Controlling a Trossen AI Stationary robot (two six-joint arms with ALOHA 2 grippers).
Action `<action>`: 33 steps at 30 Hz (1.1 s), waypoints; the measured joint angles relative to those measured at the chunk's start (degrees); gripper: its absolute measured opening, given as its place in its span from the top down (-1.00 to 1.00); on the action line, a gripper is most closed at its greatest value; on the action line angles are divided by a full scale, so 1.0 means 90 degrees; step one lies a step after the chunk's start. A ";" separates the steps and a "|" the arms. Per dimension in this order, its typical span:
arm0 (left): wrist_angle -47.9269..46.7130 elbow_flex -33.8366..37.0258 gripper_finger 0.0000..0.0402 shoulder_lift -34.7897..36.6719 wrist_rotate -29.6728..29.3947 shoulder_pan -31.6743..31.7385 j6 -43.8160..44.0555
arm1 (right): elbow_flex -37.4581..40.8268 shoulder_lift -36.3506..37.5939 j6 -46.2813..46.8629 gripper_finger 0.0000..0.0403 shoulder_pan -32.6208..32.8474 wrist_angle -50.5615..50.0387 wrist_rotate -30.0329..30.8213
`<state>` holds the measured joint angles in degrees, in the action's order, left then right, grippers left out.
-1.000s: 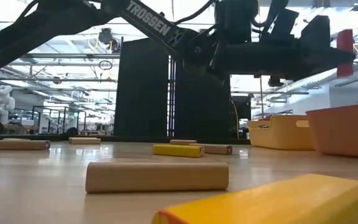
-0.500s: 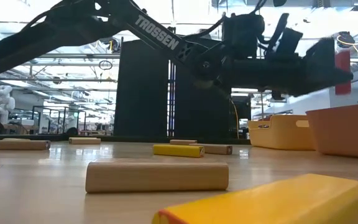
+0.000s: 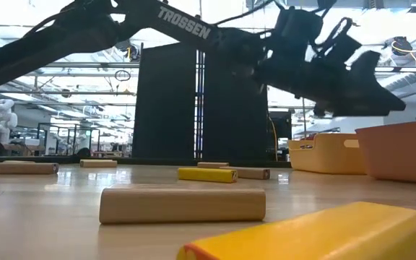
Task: Sort blocks
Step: Put the brown block into the blue bin
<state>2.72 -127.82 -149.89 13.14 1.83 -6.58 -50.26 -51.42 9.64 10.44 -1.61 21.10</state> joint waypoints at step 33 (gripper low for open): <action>-0.5943 0.0607 0.02 0.1942 0.0846 0.1773 -0.1589 | 0.0000 0.0062 -0.0170 1.00 0.0133 -0.0733 -0.1175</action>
<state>-50.77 -122.36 -132.41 20.75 17.78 -20.88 -50.26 -50.86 8.10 11.63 -8.20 10.52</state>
